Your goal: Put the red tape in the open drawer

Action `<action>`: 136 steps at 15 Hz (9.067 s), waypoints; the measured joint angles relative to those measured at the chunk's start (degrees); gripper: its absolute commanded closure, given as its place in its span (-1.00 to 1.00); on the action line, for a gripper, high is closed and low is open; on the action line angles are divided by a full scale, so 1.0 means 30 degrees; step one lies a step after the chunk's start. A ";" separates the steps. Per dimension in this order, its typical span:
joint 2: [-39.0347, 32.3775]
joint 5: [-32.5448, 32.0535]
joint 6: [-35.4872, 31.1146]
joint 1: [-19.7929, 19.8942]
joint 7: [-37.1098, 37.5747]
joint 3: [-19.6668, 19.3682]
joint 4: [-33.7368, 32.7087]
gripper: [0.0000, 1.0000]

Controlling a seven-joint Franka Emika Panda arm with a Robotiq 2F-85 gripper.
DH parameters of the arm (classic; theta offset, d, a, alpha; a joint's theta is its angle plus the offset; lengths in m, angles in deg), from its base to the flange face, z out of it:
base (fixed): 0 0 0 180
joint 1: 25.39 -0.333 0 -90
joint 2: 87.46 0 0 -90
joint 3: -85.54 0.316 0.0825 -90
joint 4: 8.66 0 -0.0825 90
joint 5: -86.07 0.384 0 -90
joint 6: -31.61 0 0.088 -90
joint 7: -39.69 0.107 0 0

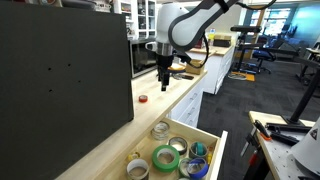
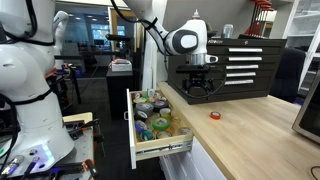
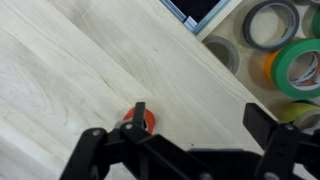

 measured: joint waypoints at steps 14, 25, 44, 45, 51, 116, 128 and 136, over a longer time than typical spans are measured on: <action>-0.4544 0.0549 -0.0611 0.1446 -0.4418 0.1285 -0.4339 -1.00; -0.6645 0.2827 -0.0530 0.2590 -0.8344 0.2621 -0.6230 -1.00; -0.8356 0.3026 -0.0166 0.2893 -0.8913 0.2654 -0.8303 1.00; -0.8356 0.3057 -0.0165 0.2943 -0.8913 0.2654 -0.8304 0.98; -0.8338 0.3394 -0.0155 0.3037 -0.8913 0.2657 -0.8292 0.92; -0.2231 -0.2025 -1.1365 -0.1532 0.3157 0.1355 0.9953 0.92; -0.4465 -0.1834 -1.0542 0.0432 0.3156 0.2397 0.6597 0.92; -0.4598 -0.1393 -0.9653 0.0991 0.3156 0.3327 0.6415 0.92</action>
